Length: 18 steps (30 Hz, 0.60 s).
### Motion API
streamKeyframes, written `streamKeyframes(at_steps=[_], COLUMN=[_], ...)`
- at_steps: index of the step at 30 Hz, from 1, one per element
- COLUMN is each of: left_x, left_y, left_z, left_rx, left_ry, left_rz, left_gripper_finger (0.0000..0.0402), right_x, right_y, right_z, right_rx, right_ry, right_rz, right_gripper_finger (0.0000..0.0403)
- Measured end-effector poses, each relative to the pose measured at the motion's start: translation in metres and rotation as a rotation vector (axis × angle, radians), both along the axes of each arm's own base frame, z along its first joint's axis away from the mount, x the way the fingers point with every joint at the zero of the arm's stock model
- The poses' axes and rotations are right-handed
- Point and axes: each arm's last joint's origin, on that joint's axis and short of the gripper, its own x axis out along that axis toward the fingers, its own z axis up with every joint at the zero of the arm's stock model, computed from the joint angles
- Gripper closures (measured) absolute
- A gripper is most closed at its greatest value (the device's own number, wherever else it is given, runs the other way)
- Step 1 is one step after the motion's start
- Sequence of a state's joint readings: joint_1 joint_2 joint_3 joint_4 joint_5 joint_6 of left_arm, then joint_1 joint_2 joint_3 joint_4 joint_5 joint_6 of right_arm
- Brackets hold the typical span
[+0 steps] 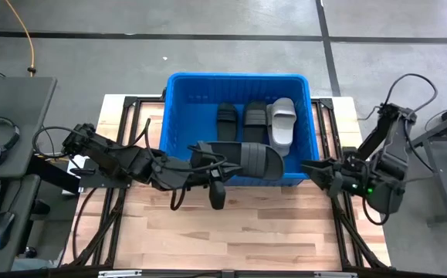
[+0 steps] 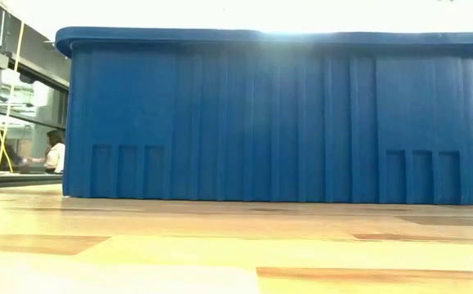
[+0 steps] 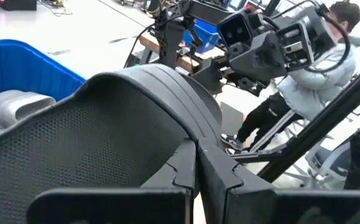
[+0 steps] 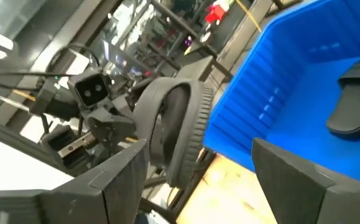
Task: Pick and place slides into bin
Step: Put the black slide into the blue bin
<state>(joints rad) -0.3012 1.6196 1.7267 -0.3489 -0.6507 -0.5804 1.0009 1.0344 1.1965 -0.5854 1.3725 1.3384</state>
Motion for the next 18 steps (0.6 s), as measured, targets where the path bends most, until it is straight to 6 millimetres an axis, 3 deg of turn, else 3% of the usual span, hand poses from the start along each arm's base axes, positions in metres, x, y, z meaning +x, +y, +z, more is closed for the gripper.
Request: streamKeyframes(at_steps=[10,18], left_x=[0.0,0.0], left_y=[0.0,0.0], left_z=[0.0,0.001], left_rx=[0.023,0.021], left_ry=[0.008,0.002], left_rz=[-0.009,-0.009], left_gripper_finger=[0.0401,0.0401], right_x=[0.036,0.046], right_y=[-0.005,-0.009], right_z=[0.01,0.008], right_rx=[-0.013,-0.009], right_ry=[0.021,0.036], right_rz=[0.11,0.12], right_gripper_finger=[0.0132,0.0132])
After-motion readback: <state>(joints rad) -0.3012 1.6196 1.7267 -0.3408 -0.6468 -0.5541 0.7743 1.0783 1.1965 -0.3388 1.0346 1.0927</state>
